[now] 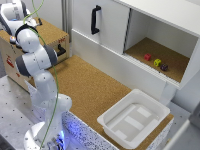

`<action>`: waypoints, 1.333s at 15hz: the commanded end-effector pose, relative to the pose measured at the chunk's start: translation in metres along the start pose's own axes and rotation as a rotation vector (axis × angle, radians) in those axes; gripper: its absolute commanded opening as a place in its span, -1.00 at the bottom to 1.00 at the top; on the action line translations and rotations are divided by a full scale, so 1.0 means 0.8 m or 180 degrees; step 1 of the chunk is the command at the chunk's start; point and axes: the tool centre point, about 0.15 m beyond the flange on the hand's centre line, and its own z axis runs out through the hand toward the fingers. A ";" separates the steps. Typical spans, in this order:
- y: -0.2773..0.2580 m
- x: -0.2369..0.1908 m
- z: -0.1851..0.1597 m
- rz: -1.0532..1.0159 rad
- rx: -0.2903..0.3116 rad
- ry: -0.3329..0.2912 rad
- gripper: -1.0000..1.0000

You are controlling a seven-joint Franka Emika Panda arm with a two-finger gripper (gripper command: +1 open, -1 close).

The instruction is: Turn off the blue light lamp

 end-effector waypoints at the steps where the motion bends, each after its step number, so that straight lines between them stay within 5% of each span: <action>1: -0.022 0.054 0.022 -0.0122 -0.0190 -0.0277 1.00; 2: -0.016 0.054 0.024 -0.0139 -0.0209 -0.0273 -1.00; 20: 0.019 0.026 0.058 0.0141 -0.0196 -0.0292 -1.00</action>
